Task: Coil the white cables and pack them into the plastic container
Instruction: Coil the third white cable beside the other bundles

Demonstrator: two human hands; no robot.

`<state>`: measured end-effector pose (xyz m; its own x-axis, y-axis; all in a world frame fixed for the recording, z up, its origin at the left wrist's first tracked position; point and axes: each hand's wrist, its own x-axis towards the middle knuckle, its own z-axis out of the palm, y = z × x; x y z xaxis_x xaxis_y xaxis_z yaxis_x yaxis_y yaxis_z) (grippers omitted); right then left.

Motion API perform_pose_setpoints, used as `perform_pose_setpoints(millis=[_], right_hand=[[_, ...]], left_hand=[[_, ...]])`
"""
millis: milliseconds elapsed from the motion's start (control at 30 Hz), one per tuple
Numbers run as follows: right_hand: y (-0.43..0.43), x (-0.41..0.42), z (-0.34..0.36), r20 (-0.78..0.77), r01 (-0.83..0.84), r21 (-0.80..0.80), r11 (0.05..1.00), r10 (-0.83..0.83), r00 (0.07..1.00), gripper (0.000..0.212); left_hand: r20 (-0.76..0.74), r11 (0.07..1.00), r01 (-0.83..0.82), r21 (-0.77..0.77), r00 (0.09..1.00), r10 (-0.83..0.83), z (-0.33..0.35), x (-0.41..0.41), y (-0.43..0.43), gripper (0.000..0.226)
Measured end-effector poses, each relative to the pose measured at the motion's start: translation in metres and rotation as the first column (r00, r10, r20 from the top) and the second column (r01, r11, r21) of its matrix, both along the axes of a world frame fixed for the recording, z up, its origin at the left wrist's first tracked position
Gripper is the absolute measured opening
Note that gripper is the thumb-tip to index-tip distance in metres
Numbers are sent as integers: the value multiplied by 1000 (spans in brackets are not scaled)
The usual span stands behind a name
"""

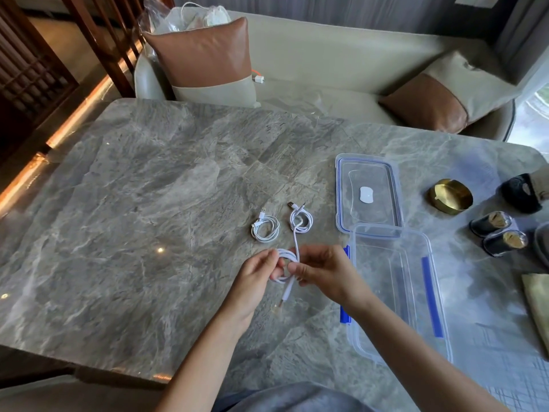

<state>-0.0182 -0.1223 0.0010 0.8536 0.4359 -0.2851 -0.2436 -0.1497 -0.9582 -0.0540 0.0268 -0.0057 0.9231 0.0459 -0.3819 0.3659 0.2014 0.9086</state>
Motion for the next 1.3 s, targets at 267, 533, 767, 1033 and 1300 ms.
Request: perform_pose_setpoints(millis=[267,533,767,1033,1300], right_hand=[[12,5,10,233,-132,-330,935,216,948,10],[12,11,17,54,-95,-57,994,99,994,12],[26,7,8,-260,324,238,915,-262,929,10],[38,1,3,-322,401,304,864,-303,897,12],[14,24,11,54,-2,-58,998,5,999,22]], left_hand=[[118,869,233,436,943,-312,-9,10,15,23],[-41,942,302,-147,949,-311,4,17,44,56],[-7,904,62,-423,997,-72,-4,7,17,65],[139,976,-136,-171,977,160,-4,7,-1,20],[135,973,115,201,980,-144,-1,-2,23,30]])
